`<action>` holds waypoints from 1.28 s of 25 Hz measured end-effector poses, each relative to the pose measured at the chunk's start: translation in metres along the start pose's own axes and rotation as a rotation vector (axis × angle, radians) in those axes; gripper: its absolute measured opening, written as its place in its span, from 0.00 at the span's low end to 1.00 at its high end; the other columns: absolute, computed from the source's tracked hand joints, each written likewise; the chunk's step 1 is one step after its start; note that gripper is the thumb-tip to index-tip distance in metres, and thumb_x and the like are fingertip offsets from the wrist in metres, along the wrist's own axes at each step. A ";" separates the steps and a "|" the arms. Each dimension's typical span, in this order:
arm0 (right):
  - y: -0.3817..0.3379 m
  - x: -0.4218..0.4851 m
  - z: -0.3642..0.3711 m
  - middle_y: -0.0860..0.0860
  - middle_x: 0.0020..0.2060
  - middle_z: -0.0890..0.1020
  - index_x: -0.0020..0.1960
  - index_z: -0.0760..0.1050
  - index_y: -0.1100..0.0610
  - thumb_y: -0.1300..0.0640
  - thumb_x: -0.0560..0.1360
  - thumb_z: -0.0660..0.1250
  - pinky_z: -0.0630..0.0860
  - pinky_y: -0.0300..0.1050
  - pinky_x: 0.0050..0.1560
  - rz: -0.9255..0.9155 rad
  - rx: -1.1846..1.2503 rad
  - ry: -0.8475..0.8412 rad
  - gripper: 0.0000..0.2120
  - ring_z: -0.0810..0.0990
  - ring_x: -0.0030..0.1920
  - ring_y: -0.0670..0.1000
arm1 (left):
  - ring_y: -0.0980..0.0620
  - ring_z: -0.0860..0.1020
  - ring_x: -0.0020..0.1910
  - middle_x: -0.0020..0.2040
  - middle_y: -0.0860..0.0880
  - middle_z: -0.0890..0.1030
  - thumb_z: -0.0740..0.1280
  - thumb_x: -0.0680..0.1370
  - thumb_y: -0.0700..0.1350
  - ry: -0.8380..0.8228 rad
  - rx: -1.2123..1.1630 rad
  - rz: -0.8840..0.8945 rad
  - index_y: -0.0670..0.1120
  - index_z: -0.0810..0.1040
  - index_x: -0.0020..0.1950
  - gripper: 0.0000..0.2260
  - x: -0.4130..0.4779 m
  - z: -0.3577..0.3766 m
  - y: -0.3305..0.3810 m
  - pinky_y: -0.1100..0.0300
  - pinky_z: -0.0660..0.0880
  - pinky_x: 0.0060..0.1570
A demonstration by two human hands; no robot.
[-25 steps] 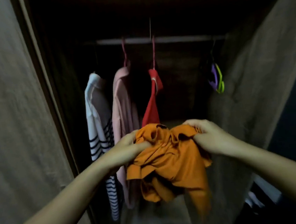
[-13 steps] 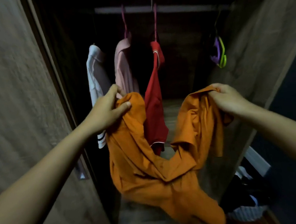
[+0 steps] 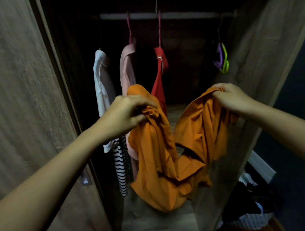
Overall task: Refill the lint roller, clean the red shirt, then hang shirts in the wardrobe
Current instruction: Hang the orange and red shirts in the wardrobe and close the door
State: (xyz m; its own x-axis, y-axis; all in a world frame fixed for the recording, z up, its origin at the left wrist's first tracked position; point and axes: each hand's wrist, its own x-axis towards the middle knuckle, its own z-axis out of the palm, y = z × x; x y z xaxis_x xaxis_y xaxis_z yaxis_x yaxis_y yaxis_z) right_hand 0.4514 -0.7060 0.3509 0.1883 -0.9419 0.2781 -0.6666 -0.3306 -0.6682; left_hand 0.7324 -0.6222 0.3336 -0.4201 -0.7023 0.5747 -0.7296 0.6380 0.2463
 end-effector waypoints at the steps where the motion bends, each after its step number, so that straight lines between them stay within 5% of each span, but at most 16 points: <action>1: 0.001 0.000 -0.001 0.52 0.47 0.80 0.50 0.78 0.52 0.58 0.77 0.56 0.70 0.47 0.53 0.015 0.010 0.000 0.12 0.76 0.51 0.53 | 0.48 0.81 0.49 0.49 0.46 0.83 0.68 0.69 0.37 0.025 0.160 0.086 0.43 0.80 0.55 0.15 0.002 0.002 0.000 0.65 0.71 0.51; 5: 0.005 0.001 -0.002 0.52 0.48 0.80 0.49 0.78 0.50 0.58 0.77 0.56 0.70 0.49 0.55 0.047 0.041 0.021 0.11 0.77 0.53 0.54 | 0.40 0.76 0.49 0.47 0.42 0.78 0.64 0.72 0.49 0.065 0.442 0.021 0.44 0.81 0.50 0.13 0.011 0.010 0.006 0.48 0.76 0.44; 7: 0.009 0.002 0.000 0.52 0.47 0.80 0.47 0.78 0.50 0.58 0.76 0.57 0.71 0.48 0.54 0.040 0.039 0.044 0.11 0.77 0.52 0.54 | 0.40 0.71 0.51 0.49 0.42 0.73 0.61 0.73 0.53 0.100 0.523 -0.048 0.45 0.78 0.49 0.15 0.017 0.014 0.010 0.48 0.72 0.45; 10: 0.012 0.003 -0.003 0.51 0.50 0.79 0.51 0.75 0.49 0.58 0.75 0.62 0.73 0.44 0.52 0.043 0.073 -0.091 0.07 0.77 0.53 0.51 | 0.40 0.74 0.43 0.37 0.48 0.72 0.59 0.77 0.47 0.154 0.093 -0.230 0.44 0.67 0.44 0.07 0.031 0.020 0.028 0.54 0.63 0.40; 13: 0.016 -0.004 0.000 0.53 0.64 0.69 0.64 0.64 0.44 0.57 0.71 0.69 0.71 0.50 0.62 0.023 -0.007 -0.410 0.25 0.69 0.64 0.53 | 0.44 0.71 0.36 0.31 0.51 0.68 0.60 0.77 0.45 0.193 -0.074 -0.343 0.47 0.62 0.39 0.09 0.049 0.026 0.039 0.56 0.57 0.35; 15: 0.013 -0.022 0.013 0.54 0.67 0.66 0.68 0.62 0.48 0.52 0.66 0.73 0.68 0.55 0.67 -0.089 0.016 -0.441 0.34 0.67 0.67 0.54 | 0.48 0.70 0.37 0.32 0.52 0.69 0.62 0.76 0.44 0.220 -0.092 -0.350 0.49 0.62 0.36 0.12 0.062 0.029 0.048 0.60 0.56 0.34; 19: 0.012 -0.056 0.044 0.51 0.68 0.63 0.72 0.48 0.52 0.44 0.54 0.77 0.65 0.46 0.70 -0.168 0.140 -0.549 0.56 0.65 0.68 0.48 | 0.50 0.71 0.39 0.33 0.52 0.71 0.64 0.75 0.44 0.208 -0.239 -0.472 0.48 0.65 0.37 0.10 0.082 0.041 0.053 0.59 0.61 0.37; 22: 0.022 -0.072 0.060 0.42 0.73 0.47 0.67 0.30 0.34 0.42 0.51 0.79 0.54 0.46 0.74 -0.188 0.183 -0.531 0.65 0.52 0.73 0.44 | 0.52 0.72 0.35 0.34 0.51 0.71 0.65 0.74 0.41 0.343 -0.621 -0.666 0.49 0.66 0.38 0.09 0.090 0.043 0.056 0.62 0.70 0.36; 24: 0.029 -0.083 0.075 0.38 0.72 0.46 0.68 0.28 0.36 0.42 0.53 0.79 0.52 0.40 0.73 -0.232 0.212 -0.492 0.66 0.50 0.73 0.40 | 0.55 0.70 0.28 0.33 0.49 0.70 0.62 0.75 0.35 0.496 -0.921 -0.731 0.47 0.66 0.44 0.08 0.092 0.037 0.058 0.67 0.68 0.24; 26: 0.029 -0.092 0.092 0.34 0.69 0.57 0.73 0.41 0.47 0.42 0.59 0.77 0.57 0.36 0.71 -0.232 0.237 -0.360 0.56 0.58 0.69 0.36 | 0.58 0.68 0.21 0.32 0.48 0.68 0.58 0.76 0.32 0.598 -1.079 -0.708 0.48 0.66 0.48 0.10 0.091 0.028 0.059 0.68 0.64 0.20; 28: 0.023 -0.092 0.098 0.38 0.60 0.71 0.65 0.64 0.55 0.51 0.71 0.70 0.68 0.30 0.63 -0.129 0.418 -0.145 0.27 0.70 0.60 0.38 | 0.59 0.69 0.20 0.32 0.48 0.69 0.57 0.77 0.33 0.609 -1.094 -0.663 0.46 0.70 0.52 0.09 0.085 0.022 0.056 0.69 0.65 0.19; 30: 0.012 -0.084 0.090 0.44 0.54 0.76 0.57 0.70 0.48 0.55 0.77 0.62 0.69 0.24 0.51 0.006 0.561 -0.021 0.09 0.74 0.56 0.43 | 0.59 0.76 0.32 0.38 0.49 0.74 0.63 0.77 0.42 0.562 -0.984 -0.658 0.44 0.73 0.57 0.09 0.073 0.019 0.042 0.67 0.74 0.30; 32: 0.005 -0.072 0.075 0.42 0.51 0.77 0.56 0.70 0.45 0.51 0.79 0.58 0.68 0.33 0.56 0.033 0.658 0.049 0.07 0.75 0.56 0.46 | 0.55 0.77 0.47 0.49 0.49 0.76 0.67 0.71 0.59 0.329 -0.541 -0.624 0.48 0.73 0.60 0.22 0.054 0.019 0.022 0.62 0.75 0.48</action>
State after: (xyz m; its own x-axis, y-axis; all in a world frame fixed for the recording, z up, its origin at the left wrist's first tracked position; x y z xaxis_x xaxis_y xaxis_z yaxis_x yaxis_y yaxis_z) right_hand 0.4886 -0.6438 0.2763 0.1323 -0.9535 0.2710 -0.0883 -0.2836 -0.9549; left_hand 0.6831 -0.6524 0.3555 0.2054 -0.8989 0.3870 -0.3839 0.2897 0.8768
